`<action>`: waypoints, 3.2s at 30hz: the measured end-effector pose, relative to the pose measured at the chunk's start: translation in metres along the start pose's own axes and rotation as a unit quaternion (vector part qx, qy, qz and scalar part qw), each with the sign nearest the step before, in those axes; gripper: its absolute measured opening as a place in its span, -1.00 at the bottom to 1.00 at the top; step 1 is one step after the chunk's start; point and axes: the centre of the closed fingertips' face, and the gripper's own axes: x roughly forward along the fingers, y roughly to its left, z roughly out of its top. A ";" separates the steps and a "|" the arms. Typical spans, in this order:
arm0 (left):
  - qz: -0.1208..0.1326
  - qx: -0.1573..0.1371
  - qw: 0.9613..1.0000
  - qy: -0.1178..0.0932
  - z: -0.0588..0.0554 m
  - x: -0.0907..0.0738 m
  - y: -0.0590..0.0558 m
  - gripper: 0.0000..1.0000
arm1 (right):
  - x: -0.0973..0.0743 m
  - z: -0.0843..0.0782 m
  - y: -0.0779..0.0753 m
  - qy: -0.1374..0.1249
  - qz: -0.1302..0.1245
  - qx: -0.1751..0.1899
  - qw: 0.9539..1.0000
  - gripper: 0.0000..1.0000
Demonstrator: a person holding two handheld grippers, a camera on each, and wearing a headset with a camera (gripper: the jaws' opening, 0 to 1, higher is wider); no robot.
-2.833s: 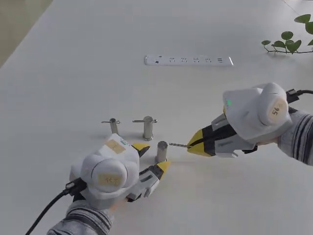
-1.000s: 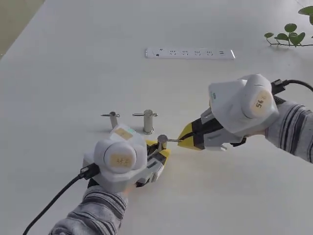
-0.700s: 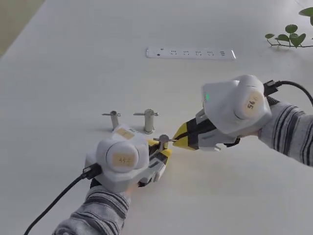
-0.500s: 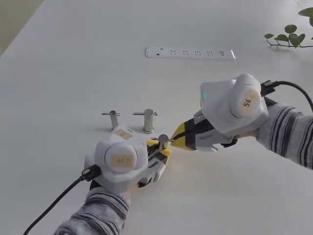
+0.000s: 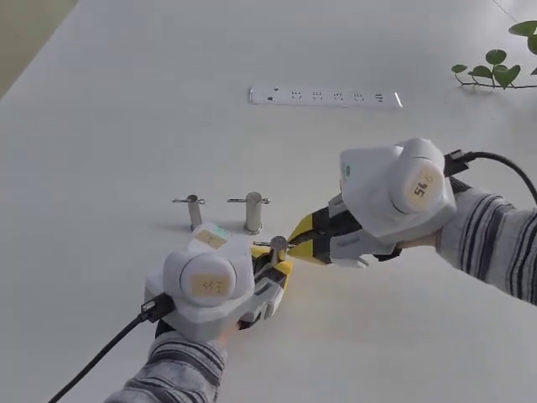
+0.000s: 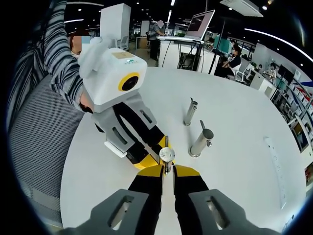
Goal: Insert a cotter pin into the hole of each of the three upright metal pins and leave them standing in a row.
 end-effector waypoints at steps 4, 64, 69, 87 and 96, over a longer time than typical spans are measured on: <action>0.000 -0.001 1.000 0.000 0.000 0.000 0.000 -0.78 | -0.007 -0.001 -0.003 -0.003 -0.005 0.017 1.000 -0.85; -0.011 0.037 0.999 0.006 0.006 -0.035 0.003 -0.09 | 0.010 0.016 -0.001 -0.033 0.001 0.098 0.995 -0.67; -0.002 0.027 1.000 0.003 0.011 -0.048 0.010 -0.03 | 0.018 0.015 0.001 -0.033 0.002 0.104 0.994 -0.68; 0.022 0.034 0.999 -0.021 0.026 -0.078 0.035 0.33 | 0.025 0.011 0.001 -0.032 0.004 0.087 0.996 -0.82; 0.034 0.036 0.998 -0.029 0.031 -0.087 0.047 0.53 | 0.020 0.006 -0.004 -0.025 0.004 0.080 0.996 -0.83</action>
